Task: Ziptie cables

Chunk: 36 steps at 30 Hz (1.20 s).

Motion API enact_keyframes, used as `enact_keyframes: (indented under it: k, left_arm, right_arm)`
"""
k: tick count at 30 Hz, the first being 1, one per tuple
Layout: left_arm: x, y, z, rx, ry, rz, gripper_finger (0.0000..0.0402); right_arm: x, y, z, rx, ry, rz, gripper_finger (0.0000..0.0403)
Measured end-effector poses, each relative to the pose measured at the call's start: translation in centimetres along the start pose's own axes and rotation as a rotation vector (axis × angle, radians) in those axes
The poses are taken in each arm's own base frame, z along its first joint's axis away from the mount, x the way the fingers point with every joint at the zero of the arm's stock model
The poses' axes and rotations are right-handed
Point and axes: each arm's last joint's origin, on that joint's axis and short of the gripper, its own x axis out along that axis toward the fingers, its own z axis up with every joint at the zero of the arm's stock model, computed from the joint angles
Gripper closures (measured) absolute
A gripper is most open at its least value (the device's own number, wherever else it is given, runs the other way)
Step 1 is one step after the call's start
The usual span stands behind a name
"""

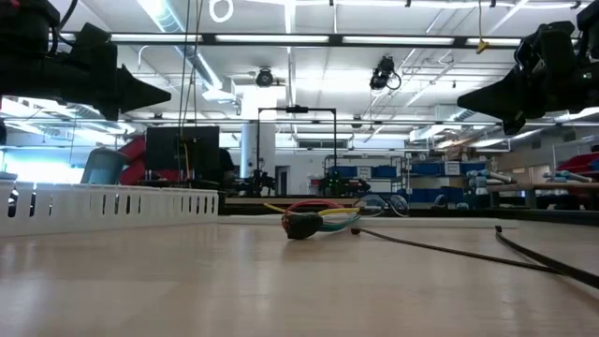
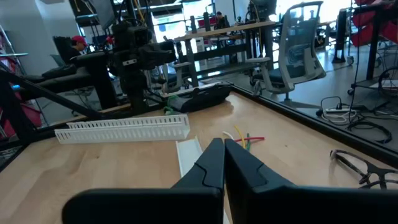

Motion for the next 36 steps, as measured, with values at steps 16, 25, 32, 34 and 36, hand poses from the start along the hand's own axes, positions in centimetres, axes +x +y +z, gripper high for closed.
enact_keyframes:
  k: [16,25,32,34,36]
  left_arm:
    - [0.0,0.0,0.0,0.000,-0.001,0.000,0.0385]
    - [0.0,0.0,0.7,-0.068,-0.074,0.000,0.0385]
    - [-0.1,0.1,1.4,-0.125,-0.140,-0.003,0.0385]
    - [-0.1,0.1,1.6,-0.129,-0.155,-0.002,0.0385]
    - [-0.1,0.1,1.6,-0.129,-0.158,-0.002,0.0385]
  right_arm:
    - [0.0,0.0,0.0,0.000,0.000,0.000,0.0399]
    - [0.0,0.0,0.2,-0.001,-0.019,0.001,0.0399]
    - [0.3,0.0,-0.2,0.023,0.026,-0.006,0.0399]
    - [0.5,0.0,-0.4,0.018,0.050,-0.011,0.0400]
    - [0.9,0.1,-0.4,0.015,0.064,-0.012,0.0402]
